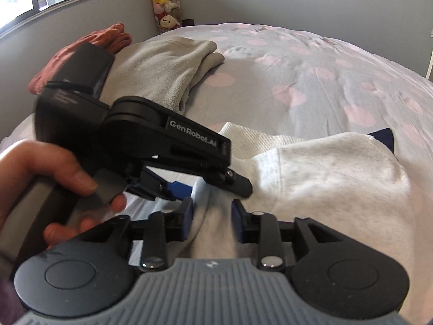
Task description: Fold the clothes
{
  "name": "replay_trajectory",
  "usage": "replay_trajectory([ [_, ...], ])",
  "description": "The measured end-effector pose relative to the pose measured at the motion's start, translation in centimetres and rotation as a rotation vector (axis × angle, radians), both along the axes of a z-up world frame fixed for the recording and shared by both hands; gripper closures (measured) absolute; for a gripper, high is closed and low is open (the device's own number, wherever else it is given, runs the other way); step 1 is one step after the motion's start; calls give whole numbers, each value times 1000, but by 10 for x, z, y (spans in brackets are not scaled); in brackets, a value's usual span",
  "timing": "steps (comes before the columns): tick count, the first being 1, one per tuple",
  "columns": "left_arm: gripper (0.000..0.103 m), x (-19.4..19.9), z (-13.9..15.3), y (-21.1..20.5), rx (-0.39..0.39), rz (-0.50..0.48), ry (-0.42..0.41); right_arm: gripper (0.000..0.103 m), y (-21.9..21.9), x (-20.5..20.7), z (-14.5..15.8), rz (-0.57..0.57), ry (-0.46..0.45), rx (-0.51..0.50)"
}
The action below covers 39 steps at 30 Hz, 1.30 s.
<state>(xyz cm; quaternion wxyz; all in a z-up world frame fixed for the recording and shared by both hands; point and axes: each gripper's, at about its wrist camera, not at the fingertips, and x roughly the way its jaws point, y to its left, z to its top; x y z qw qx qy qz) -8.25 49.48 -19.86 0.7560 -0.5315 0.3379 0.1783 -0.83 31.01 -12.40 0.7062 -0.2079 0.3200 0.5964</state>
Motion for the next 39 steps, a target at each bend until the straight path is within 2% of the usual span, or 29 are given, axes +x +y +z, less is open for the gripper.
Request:
replay_trajectory([
  [2, 55, 1, 2, -1, 11, -11, 4, 58, -18, 7, 11, -14, -29, 22],
  [4, 52, 1, 4, -2, 22, -24, 12, 48, -38, 20, 19, -65, -69, 44],
  [6, 52, 1, 4, -2, 26, -28, 13, 44, -56, 41, 23, -137, -92, 52],
  [9, 52, -2, 5, -3, 29, -27, 14, 44, -79, 84, 16, -276, -53, 34],
  [11, 52, -1, 6, -5, 44, -31, 20, 44, -93, 117, 5, -368, 66, 44],
  [15, 52, 1, 8, -8, 71, -31, 29, 44, -112, 181, -27, -494, 443, 130],
  [18, 54, 2, 9, -9, 93, -33, 28, 44, -113, 204, -45, -514, 574, 189],
  [24, 67, 4, 6, -8, 113, -6, 20, 45, -112, 230, -89, -512, 851, 238],
  [26, 71, 7, 6, -10, 135, -13, 23, 47, -110, 234, -98, -495, 916, 254],
  [33, 80, 7, 11, -13, 185, -31, 9, 65, -104, 233, -96, -458, 883, 253],
  [39, 85, -7, 36, -32, 265, 2, -25, 75, -115, 213, -63, -428, 774, 305],
])
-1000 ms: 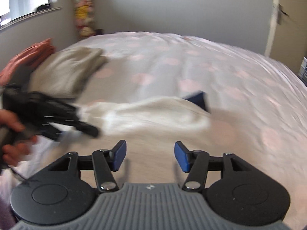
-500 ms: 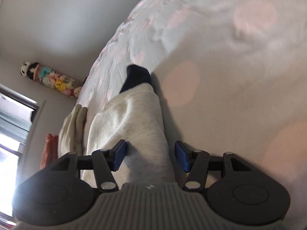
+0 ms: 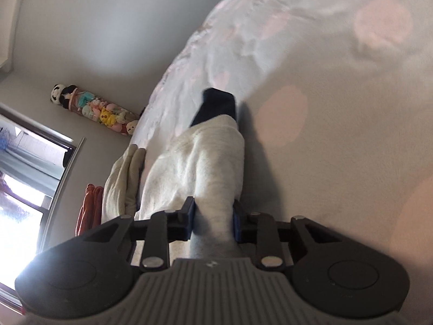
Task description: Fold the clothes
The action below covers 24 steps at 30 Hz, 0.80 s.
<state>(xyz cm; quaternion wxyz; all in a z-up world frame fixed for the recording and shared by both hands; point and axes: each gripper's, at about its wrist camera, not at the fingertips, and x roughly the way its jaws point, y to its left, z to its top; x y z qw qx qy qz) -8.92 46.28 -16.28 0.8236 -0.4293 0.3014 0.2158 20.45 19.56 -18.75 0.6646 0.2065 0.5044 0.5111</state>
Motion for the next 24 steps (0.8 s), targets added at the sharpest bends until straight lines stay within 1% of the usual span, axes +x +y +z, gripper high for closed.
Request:
replay_trajectory([
  [3, 85, -15, 21, -11, 25, 24, -44, 76, -8, -18, 25, -2, -55, 30],
  [6, 86, -33, 44, -22, 68, 55, -82, 77, -12, -38, 59, 19, -126, 75],
  [10, 86, -67, 82, -32, 166, 132, -156, 77, -6, -65, 103, 70, -197, 140],
  [12, 86, -84, 103, -31, 221, 168, -186, 77, 6, -79, 122, 106, -233, 174],
  [14, 86, -103, 123, -22, 272, 199, -198, 77, 24, -93, 138, 145, -256, 213],
  [17, 86, -127, 150, 1, 326, 242, -190, 77, 61, -109, 155, 200, -250, 264],
  [21, 86, -147, 188, 49, 385, 282, -136, 77, 129, -132, 174, 273, -250, 287],
  [24, 86, -160, 211, 90, 409, 317, -114, 77, 180, -143, 183, 316, -222, 297],
])
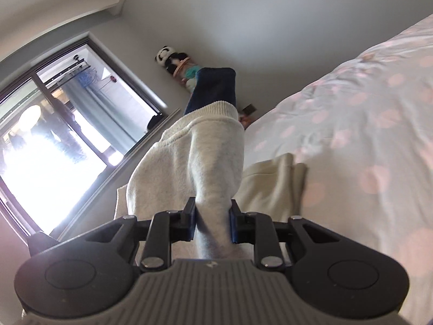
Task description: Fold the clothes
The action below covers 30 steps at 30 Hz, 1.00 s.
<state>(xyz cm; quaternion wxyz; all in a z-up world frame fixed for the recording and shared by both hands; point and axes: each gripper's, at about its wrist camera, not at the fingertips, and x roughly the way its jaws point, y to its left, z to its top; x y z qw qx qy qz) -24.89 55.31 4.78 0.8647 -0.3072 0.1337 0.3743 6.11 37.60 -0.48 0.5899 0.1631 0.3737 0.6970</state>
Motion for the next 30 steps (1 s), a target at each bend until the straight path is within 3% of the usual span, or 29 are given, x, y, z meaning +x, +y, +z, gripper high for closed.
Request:
replay_trajectory([
  [5, 86, -3, 17, 67, 21, 48, 57, 77, 85, -13, 4, 49, 30, -35],
  [11, 86, -1, 2, 138, 7, 57, 114, 77, 172, -6, -10, 72, 68, -93],
  [21, 86, 36, -76, 253, -123, 4, 203, 77, 269, 31, -72, 36, 74, -220],
  [26, 86, 45, -106, 277, -186, -8, 273, 77, 293, 50, -106, 33, 125, -269],
  [30, 86, 39, -124, 281, -224, -5, 266, 78, 302, 56, -129, 35, 132, -293],
])
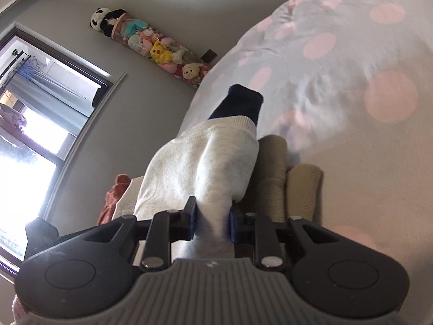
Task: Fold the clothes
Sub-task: 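Carry the sweatshirt with both grippers and lay it onto the beige fleece stack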
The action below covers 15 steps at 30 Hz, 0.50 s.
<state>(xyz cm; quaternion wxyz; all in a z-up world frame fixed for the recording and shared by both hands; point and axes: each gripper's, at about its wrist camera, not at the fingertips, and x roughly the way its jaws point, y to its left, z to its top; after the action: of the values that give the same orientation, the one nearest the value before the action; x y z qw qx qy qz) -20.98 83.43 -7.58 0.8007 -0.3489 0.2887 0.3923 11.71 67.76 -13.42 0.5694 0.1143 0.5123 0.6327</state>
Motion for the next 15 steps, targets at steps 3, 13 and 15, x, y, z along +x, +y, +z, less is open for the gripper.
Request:
replay_trajectory([
  [3, 85, 5, -6, -5, 33, -23, 53, 78, 6, 0, -15, -1, -7, -29],
  [13, 77, 6, 41, -39, 153, -16, 154, 62, -7, 2, 25, -17, -182, -76],
  [15, 77, 0, 59, -50, 209, -12, 169, 63, -21, 4, 41, -24, -255, -50],
])
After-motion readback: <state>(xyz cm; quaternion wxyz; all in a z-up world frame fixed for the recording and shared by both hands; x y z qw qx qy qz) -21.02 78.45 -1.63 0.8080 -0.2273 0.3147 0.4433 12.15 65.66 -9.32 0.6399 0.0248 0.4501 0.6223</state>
